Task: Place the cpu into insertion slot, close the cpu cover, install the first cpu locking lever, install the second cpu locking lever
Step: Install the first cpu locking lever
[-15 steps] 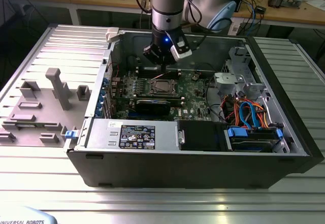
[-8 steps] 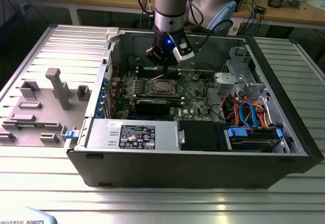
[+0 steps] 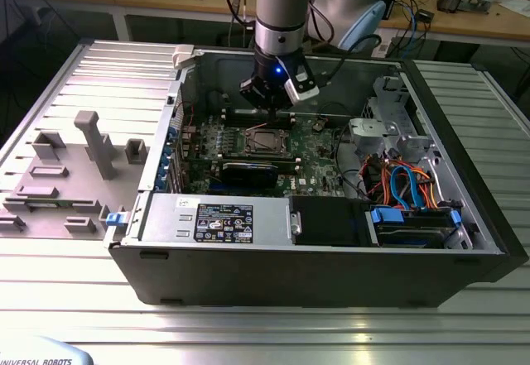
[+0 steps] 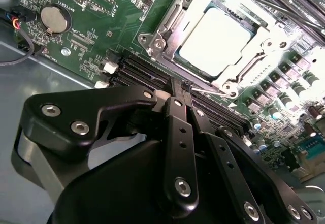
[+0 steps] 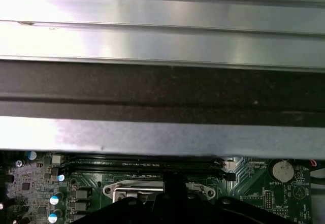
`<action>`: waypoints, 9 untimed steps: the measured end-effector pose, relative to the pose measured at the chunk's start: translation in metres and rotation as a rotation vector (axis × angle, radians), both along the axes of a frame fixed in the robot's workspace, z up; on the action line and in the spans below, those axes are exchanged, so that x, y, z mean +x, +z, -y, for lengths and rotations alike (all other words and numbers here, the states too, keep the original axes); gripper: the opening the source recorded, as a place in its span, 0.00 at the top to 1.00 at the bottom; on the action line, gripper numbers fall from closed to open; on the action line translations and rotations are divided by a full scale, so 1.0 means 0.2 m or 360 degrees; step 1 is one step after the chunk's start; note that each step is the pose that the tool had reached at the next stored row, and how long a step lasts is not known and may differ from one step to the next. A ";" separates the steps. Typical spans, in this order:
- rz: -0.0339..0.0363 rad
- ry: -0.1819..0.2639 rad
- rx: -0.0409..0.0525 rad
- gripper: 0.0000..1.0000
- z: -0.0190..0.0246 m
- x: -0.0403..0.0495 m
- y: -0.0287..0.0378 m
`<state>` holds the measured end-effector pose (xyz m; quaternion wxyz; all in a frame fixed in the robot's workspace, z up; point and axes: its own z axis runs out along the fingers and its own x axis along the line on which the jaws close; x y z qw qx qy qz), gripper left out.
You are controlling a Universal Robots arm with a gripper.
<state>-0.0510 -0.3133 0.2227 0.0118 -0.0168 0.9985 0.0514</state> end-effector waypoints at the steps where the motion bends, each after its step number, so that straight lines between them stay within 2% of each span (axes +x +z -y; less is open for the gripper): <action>1: 0.0000 0.0000 0.0000 0.89 0.000 0.005 -0.004; 9: 0.0000 0.0000 0.0000 0.89 0.000 0.018 -0.031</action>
